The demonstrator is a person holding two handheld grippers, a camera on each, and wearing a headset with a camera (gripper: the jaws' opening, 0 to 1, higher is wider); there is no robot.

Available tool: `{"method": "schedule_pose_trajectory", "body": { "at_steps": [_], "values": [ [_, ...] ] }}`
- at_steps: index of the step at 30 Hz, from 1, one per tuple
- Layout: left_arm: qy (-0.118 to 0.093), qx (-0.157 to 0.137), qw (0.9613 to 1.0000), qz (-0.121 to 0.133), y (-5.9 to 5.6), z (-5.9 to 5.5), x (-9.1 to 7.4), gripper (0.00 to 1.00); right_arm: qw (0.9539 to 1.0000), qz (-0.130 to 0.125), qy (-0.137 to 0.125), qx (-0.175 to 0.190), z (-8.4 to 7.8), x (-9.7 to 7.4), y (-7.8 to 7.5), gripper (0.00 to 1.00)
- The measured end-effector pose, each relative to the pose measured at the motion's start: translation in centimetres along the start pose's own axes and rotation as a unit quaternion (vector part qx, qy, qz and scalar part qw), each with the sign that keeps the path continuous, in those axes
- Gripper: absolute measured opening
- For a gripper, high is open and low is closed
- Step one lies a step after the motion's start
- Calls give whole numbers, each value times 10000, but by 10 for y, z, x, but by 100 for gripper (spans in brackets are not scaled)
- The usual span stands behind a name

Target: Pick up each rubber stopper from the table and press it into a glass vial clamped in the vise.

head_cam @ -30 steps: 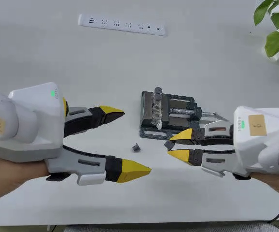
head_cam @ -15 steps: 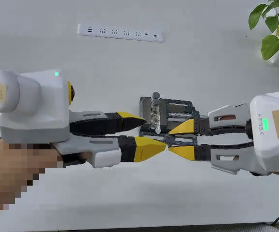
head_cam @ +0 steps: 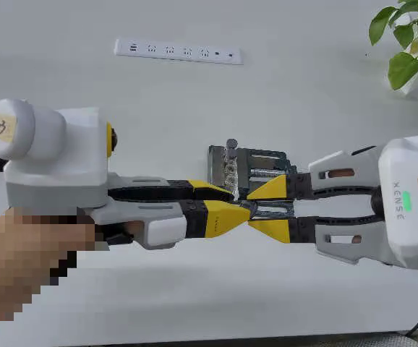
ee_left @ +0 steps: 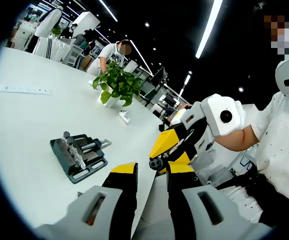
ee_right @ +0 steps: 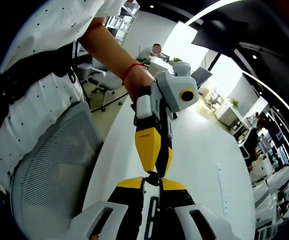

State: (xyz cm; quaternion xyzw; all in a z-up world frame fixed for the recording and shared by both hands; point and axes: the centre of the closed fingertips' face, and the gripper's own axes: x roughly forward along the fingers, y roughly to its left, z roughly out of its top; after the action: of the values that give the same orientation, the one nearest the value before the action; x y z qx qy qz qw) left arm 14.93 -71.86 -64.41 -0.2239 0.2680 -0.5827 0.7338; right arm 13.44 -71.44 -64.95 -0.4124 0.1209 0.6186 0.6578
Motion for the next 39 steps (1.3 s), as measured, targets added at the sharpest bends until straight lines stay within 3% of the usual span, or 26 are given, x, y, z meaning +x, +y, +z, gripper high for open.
{"method": "schedule_pose_trajectory", "body": {
  "at_steps": [17, 39],
  "values": [
    [73, -233, 9995, -192, -8, -3, 1, 6, 9992, 15, 135, -370, 2, -1, 2, 7],
    [82, -528, 9979, -366, -12, -4, 0, 5, 9948, 118, 369, -941, 6, -2, 7, 7]
  ]
}}
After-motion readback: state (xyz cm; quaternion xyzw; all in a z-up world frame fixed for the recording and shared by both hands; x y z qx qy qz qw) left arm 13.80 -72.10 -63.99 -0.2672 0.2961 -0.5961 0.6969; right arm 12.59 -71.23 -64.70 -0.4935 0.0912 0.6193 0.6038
